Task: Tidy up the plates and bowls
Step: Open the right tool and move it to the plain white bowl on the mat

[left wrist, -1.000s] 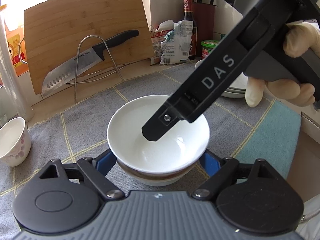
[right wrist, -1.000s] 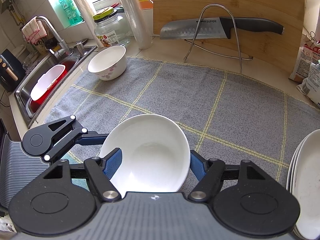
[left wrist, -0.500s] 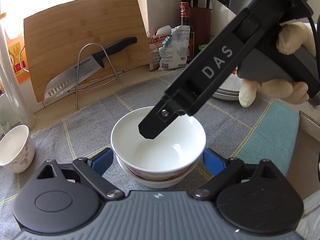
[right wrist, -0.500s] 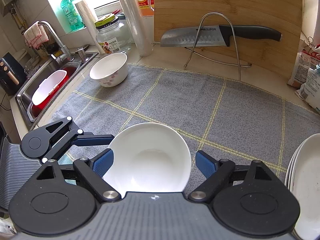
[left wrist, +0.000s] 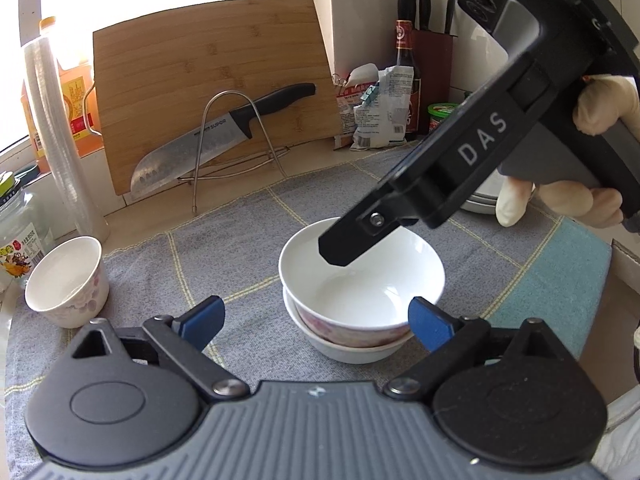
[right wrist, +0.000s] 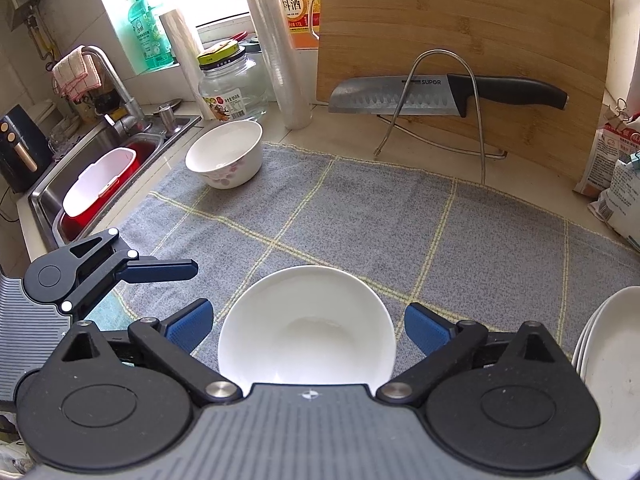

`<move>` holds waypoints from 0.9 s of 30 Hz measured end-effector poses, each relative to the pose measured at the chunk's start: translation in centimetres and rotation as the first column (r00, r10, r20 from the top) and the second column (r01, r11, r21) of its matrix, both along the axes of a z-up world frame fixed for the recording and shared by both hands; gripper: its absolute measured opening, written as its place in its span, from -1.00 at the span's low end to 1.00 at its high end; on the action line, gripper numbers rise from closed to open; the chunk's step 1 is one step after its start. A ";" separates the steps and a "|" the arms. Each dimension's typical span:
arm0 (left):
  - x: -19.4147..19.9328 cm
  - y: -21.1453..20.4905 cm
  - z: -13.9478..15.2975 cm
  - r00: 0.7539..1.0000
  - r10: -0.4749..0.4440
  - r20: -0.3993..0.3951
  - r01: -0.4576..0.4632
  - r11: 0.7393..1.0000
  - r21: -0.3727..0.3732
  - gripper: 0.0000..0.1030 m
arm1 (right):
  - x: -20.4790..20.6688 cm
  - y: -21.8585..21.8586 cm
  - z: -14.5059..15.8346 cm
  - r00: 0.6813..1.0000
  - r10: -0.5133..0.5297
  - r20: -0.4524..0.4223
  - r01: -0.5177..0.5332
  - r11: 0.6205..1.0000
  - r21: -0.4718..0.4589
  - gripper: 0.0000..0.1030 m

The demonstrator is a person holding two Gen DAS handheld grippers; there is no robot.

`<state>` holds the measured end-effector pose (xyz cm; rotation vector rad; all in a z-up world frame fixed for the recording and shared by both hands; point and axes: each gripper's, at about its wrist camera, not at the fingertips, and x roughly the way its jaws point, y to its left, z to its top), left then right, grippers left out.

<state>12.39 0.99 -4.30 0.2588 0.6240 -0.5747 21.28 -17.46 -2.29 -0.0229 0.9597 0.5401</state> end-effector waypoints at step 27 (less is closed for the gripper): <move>3.2 8.8 -0.3 0.969 0.246 -0.033 -0.247 0.968 -0.041 0.94 | 0.9 6.0 0.6 0.999 0.029 0.044 -0.027 0.998 -0.053 1.00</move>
